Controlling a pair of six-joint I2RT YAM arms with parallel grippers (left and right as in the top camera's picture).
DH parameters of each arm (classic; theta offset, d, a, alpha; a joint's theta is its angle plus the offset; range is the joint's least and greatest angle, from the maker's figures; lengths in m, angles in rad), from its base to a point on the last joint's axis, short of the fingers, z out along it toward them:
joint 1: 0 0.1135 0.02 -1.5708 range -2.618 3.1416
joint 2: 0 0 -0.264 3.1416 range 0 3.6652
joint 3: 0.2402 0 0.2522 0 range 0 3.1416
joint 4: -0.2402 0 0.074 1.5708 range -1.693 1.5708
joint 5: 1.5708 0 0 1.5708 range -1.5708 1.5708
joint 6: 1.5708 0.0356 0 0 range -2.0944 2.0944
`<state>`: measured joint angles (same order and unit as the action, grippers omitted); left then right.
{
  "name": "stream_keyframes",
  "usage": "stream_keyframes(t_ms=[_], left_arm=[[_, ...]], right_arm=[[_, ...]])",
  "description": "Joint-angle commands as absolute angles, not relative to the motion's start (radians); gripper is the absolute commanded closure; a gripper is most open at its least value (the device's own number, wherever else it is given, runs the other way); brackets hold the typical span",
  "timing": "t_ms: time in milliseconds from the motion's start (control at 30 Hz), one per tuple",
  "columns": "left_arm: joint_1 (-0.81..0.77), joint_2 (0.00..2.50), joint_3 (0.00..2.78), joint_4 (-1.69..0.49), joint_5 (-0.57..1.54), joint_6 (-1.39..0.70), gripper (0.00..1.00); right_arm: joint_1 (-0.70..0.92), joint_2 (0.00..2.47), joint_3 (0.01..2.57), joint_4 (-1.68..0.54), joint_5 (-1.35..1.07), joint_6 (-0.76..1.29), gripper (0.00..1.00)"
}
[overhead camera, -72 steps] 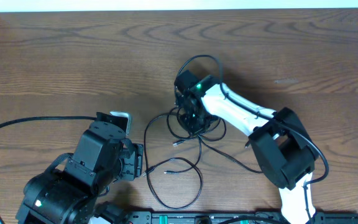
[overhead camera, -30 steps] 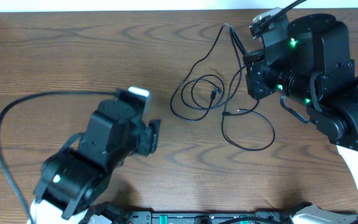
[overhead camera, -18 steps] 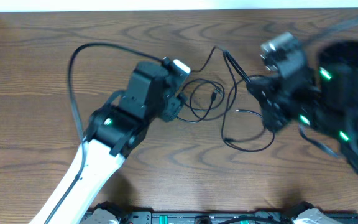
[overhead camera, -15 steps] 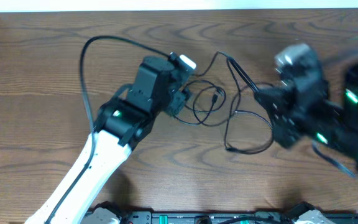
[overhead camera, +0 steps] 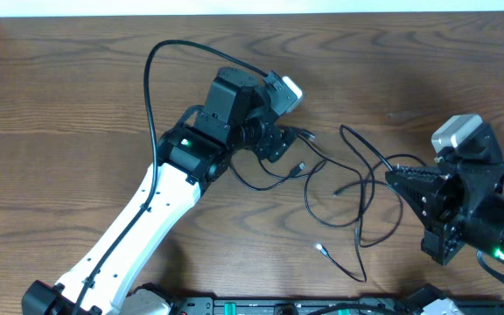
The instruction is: Untangle cables
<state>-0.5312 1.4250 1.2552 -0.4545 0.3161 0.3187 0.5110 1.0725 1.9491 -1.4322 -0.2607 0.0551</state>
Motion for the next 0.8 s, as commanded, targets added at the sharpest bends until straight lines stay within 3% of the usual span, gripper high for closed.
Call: stream_keyframes(t_ms=[0, 200, 467, 767], left_arm=[[-0.526, 1.425, 1.269, -0.498, 0.407, 0.328, 0.17], [-0.522, 1.425, 1.269, -0.550, 0.408, 0.329, 0.17], [-0.523, 1.468, 1.253, -0.672, 0.614, 0.418, 0.17], [-0.523, 1.673, 1.245, -0.679, 0.617, 0.418, 0.19]], right_arm=[[0.514, 1.073, 1.956, -1.444, -0.191, 0.048, 0.99], [0.514, 1.073, 1.956, -1.519, 0.094, 0.179, 0.99], [0.514, 1.073, 1.956, -1.544, 0.094, 0.179, 0.99], [0.514, 1.073, 1.956, -1.591, 0.012, 0.116, 0.99]])
